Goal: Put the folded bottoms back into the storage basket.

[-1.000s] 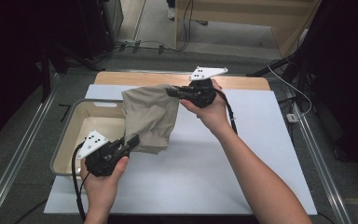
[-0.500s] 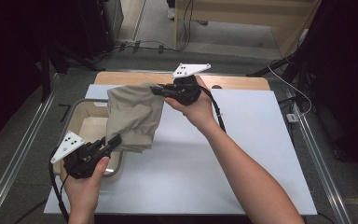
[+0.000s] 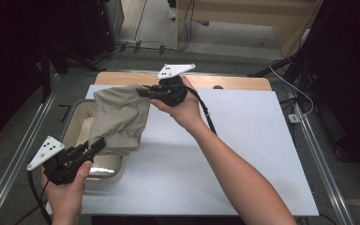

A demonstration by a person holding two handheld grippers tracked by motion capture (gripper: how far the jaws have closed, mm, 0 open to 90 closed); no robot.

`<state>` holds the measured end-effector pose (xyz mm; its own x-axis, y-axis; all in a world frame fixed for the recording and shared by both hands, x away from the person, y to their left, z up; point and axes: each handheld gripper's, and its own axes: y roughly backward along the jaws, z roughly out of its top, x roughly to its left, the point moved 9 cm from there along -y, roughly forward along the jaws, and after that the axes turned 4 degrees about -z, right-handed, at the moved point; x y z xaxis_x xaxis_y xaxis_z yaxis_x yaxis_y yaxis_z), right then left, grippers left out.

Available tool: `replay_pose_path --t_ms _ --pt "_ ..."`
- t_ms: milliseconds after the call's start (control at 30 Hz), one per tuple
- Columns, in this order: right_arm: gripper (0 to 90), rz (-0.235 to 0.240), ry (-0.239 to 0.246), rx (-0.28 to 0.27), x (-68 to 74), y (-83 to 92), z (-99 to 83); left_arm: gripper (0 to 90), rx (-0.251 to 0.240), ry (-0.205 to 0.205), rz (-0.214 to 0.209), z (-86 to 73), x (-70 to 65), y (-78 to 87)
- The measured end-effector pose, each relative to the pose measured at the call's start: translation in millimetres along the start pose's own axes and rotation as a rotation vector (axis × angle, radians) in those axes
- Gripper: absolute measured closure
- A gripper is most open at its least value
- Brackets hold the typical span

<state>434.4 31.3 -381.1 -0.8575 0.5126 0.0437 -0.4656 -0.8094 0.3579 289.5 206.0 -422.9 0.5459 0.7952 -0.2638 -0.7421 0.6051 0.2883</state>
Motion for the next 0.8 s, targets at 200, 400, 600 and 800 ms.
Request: replay_pose_path --t_ms 200,400,600,800 --pt "82.9 0.019 0.001 -0.004 8.4 -11.4 3.2 72.1 -0.002 0.004 0.003 0.6 9.7 12.4" --pt "82.9 0.032 0.002 -0.006 16.6 -19.7 8.6 72.1 0.0 0.004 0.014 -1.0 18.3 23.7" --pt "82.9 0.05 0.007 -0.002 27.5 -28.1 10.8 72.1 0.001 0.017 0.024 -6.3 25.8 35.8" --pt "82.9 0.065 0.016 -0.009 37.1 -35.4 13.1 72.1 -0.014 0.022 0.033 -5.5 31.4 49.7"
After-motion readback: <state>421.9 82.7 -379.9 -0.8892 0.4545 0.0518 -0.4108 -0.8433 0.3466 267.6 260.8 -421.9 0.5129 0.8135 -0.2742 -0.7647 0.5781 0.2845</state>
